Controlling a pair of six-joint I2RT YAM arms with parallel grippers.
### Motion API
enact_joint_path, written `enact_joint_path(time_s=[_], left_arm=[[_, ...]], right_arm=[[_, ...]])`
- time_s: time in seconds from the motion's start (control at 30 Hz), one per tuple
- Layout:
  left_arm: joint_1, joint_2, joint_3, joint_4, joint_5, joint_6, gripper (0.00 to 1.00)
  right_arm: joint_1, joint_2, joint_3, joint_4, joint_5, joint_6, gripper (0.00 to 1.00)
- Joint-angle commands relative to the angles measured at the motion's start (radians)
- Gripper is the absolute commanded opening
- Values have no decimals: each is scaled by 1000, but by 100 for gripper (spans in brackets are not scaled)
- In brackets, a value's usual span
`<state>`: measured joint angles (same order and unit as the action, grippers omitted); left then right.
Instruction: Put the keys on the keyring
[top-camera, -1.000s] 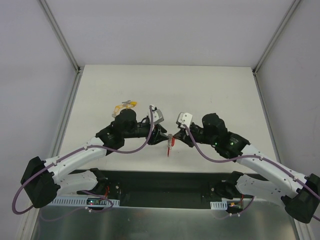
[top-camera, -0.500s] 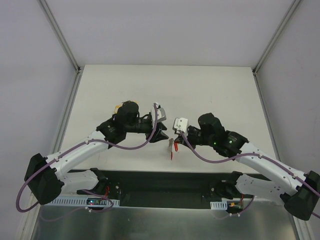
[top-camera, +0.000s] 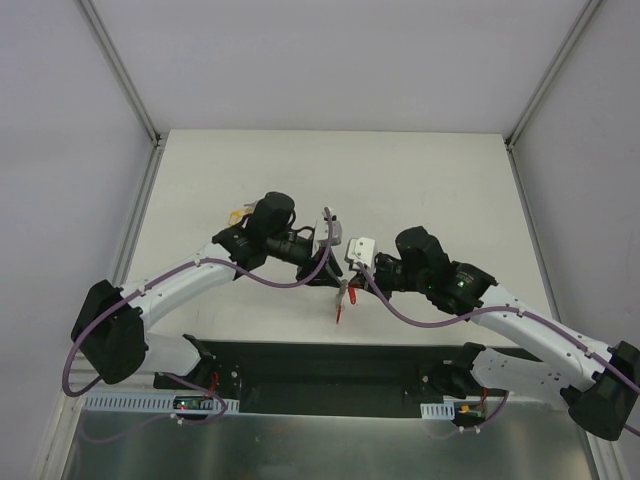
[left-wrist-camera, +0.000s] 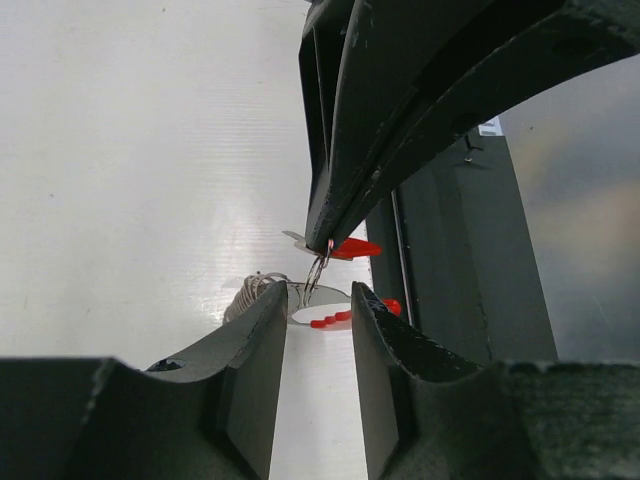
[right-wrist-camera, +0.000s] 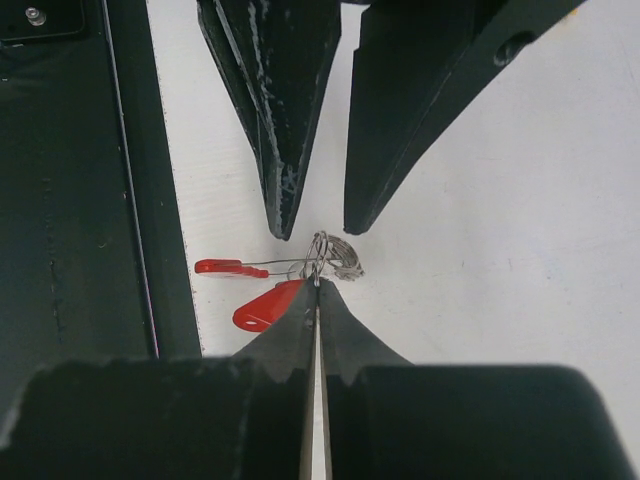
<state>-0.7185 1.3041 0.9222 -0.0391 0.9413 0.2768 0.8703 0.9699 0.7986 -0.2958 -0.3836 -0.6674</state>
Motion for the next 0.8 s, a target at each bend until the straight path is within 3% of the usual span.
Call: enact_joint_path(time_s=[0.0, 0.6, 0.77], left_arm=[[4, 32, 55, 2, 87, 22, 30], [1, 90, 67, -24, 76, 64, 30], [-6, 96, 76, -28, 79, 67, 21]], right_arm=[[6, -19, 42, 38, -34, -17, 1], [6, -17, 42, 46, -37, -9, 1], [6, -19, 42, 44, -37, -8, 1]])
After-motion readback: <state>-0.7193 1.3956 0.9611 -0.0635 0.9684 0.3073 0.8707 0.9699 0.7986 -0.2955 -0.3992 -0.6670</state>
